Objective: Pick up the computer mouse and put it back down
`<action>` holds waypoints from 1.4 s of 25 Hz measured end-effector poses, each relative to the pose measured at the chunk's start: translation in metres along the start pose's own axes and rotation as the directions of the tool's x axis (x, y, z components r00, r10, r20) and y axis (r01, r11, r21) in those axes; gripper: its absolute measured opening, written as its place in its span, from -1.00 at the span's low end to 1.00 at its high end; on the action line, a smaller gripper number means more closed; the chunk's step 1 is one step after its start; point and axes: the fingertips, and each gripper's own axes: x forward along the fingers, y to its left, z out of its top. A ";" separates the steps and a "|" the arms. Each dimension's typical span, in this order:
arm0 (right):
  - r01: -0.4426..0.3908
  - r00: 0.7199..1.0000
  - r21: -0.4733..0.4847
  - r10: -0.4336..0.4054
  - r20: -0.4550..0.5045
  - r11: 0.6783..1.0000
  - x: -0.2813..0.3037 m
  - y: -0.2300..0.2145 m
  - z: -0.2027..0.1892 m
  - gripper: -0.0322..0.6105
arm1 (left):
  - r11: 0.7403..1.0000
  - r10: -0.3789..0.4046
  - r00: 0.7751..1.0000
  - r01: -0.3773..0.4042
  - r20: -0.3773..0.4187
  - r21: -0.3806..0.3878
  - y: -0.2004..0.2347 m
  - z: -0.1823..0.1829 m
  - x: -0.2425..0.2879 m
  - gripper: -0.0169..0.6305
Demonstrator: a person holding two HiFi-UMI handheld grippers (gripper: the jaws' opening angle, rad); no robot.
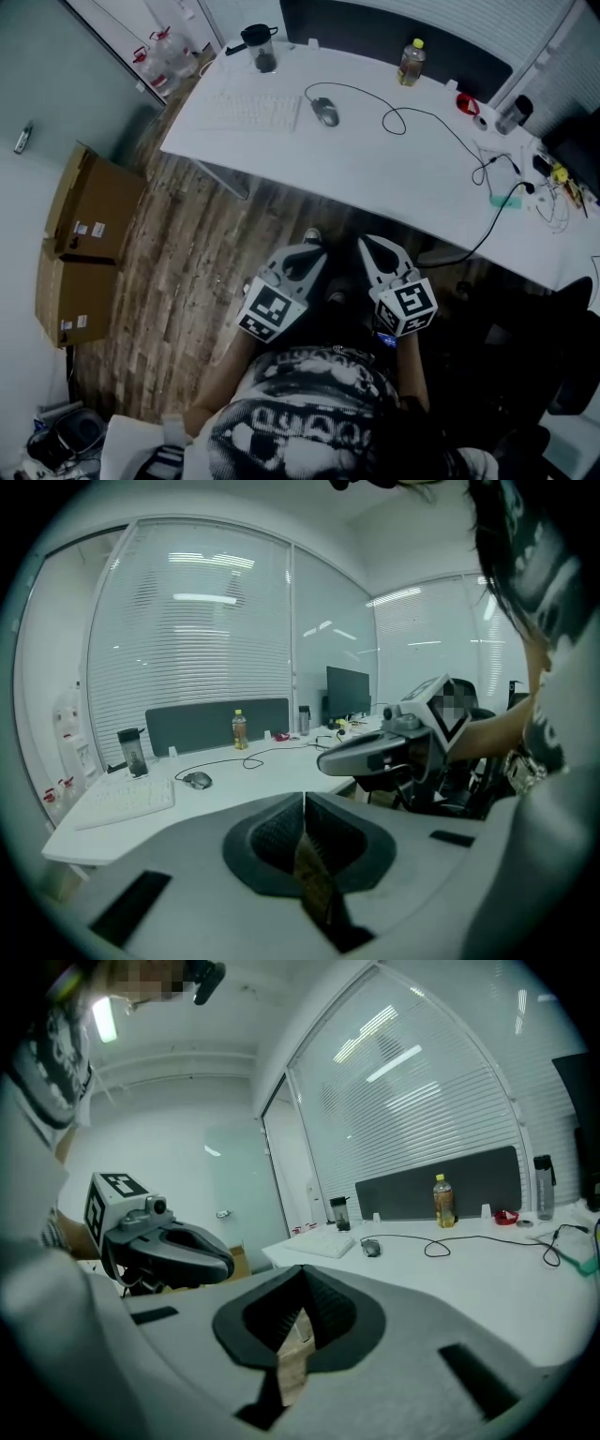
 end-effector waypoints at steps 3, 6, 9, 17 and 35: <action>-0.012 1.000 -0.016 0.012 0.000 1.000 -0.008 0.012 -0.001 -0.92 | 1.000 0.002 1.000 -0.002 0.010 0.004 -0.010 -0.001 -0.010 -0.93; -0.023 1.000 -0.035 0.023 -0.004 0.999 -0.013 0.021 -0.002 -0.92 | 1.000 0.010 1.000 -0.011 0.018 0.010 -0.015 -0.001 -0.018 -0.93; -0.035 0.999 -0.054 0.035 -0.008 0.998 -0.018 0.026 -0.002 -0.92 | 1.000 0.019 0.999 -0.019 0.032 0.011 -0.020 0.001 -0.023 -0.93; -0.055 0.998 -0.091 0.055 -0.010 0.994 -0.030 0.036 -0.001 -0.92 | 1.000 0.022 0.998 -0.023 0.065 0.017 -0.035 0.007 -0.031 -0.93; -0.014 1.000 -0.139 0.013 -0.007 0.990 -0.044 0.032 -0.001 -0.92 | 0.999 -0.004 0.996 0.000 0.084 0.045 -0.047 0.006 -0.040 -0.93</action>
